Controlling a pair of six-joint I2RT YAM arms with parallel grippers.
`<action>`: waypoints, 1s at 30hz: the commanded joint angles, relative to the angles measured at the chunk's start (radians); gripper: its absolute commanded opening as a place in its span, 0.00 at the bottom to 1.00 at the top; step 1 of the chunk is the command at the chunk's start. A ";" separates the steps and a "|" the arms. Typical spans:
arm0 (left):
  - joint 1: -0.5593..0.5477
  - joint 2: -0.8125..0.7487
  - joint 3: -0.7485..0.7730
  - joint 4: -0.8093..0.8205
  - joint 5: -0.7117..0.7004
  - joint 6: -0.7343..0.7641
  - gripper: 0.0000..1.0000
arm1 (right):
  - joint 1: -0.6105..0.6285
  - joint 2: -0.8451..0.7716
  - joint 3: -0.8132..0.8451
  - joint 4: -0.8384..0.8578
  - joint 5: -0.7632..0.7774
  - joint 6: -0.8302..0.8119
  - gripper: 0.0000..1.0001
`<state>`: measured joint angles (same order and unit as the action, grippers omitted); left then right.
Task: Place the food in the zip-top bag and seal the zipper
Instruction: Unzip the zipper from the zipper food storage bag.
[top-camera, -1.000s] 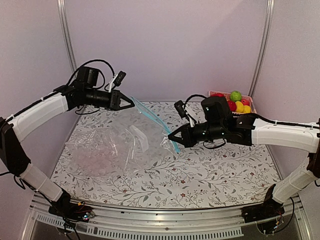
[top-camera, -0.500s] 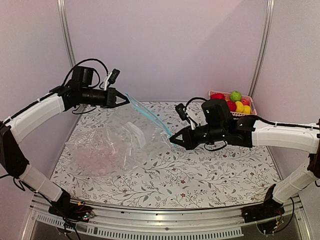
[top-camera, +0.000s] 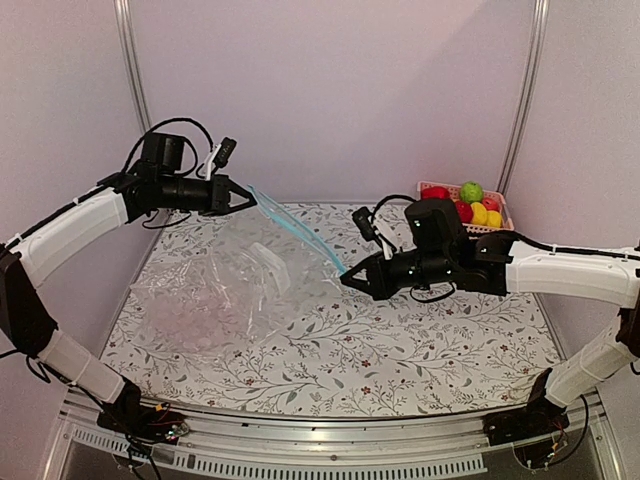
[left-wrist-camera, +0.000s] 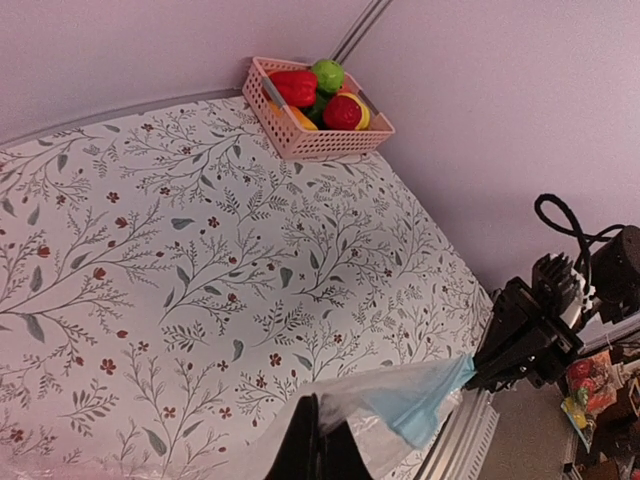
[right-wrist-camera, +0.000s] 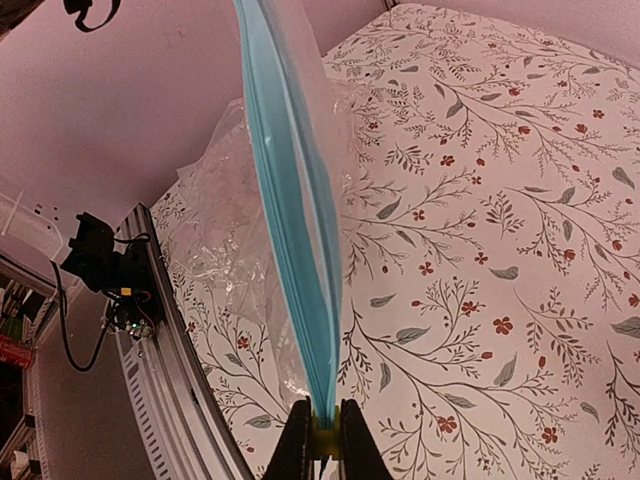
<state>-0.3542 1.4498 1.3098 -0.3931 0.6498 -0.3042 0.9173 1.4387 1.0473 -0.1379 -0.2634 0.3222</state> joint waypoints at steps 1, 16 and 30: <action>0.037 -0.011 0.003 0.058 -0.039 0.012 0.00 | 0.000 -0.030 -0.025 -0.102 0.005 0.008 0.05; -0.076 0.003 0.029 0.006 0.061 0.087 0.00 | 0.001 -0.107 -0.024 -0.090 0.014 0.016 0.38; -0.171 0.017 0.043 -0.036 0.149 0.142 0.00 | -0.001 -0.155 0.048 -0.160 0.098 0.014 0.49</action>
<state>-0.4778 1.4506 1.3254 -0.3912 0.7650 -0.2012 0.9173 1.2716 1.0401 -0.2359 -0.1890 0.3447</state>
